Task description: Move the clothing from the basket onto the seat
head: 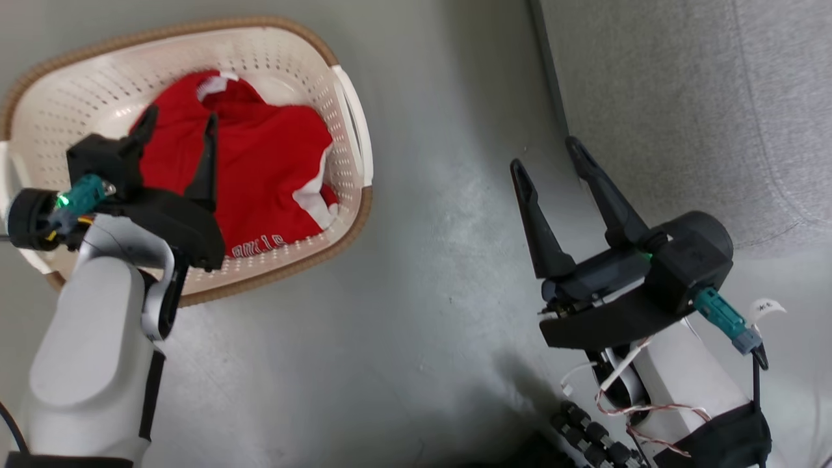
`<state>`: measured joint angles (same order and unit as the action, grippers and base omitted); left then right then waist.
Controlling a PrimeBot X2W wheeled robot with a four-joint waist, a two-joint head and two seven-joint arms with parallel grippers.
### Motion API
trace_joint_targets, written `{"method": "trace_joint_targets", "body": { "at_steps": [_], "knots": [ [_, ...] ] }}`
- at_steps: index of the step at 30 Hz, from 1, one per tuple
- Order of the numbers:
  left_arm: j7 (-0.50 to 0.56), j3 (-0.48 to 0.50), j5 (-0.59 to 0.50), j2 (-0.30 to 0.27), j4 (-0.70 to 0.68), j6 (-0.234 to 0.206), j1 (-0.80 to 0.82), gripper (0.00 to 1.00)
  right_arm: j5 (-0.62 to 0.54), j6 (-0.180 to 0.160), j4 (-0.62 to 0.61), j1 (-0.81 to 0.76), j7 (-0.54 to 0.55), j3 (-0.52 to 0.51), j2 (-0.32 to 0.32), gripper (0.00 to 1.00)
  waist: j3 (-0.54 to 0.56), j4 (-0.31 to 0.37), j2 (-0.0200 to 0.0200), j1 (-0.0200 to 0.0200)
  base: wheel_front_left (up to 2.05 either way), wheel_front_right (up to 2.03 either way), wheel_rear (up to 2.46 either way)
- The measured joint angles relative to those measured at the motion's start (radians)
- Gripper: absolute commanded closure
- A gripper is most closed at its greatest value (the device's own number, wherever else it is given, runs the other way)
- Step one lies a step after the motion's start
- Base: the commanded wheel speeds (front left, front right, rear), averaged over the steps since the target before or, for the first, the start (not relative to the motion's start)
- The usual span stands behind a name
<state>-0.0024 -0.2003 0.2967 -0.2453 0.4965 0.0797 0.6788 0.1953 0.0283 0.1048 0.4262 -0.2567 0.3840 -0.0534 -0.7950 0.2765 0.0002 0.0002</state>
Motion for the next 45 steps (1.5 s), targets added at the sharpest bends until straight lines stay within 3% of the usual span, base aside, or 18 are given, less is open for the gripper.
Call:
{"method": "trace_joint_targets", "body": {
  "at_steps": [11,24,45],
  "knots": [
    [0.076,-0.002,-0.034,-0.048,0.09,-0.01,0.082,0.0,0.018,-0.012,0.012,0.039,0.0,0.028,0.0,0.0,-0.112,0.021,0.0,-0.0001,0.0,0.0,0.0],
    [0.169,0.019,-0.042,-0.084,0.152,-0.027,0.182,0.0,0.052,-0.029,0.012,0.049,0.0,0.059,0.0,0.0,-0.167,0.041,-0.0002,-0.0002,0.0,0.0,0.0],
    [0.221,0.01,-0.055,-0.127,0.196,-0.026,0.269,0.0,0.075,-0.046,0.004,0.067,0.0,0.107,0.0,0.0,-0.279,0.068,-0.0002,-0.0001,0.0,0.0,0.0]
  ]
}}
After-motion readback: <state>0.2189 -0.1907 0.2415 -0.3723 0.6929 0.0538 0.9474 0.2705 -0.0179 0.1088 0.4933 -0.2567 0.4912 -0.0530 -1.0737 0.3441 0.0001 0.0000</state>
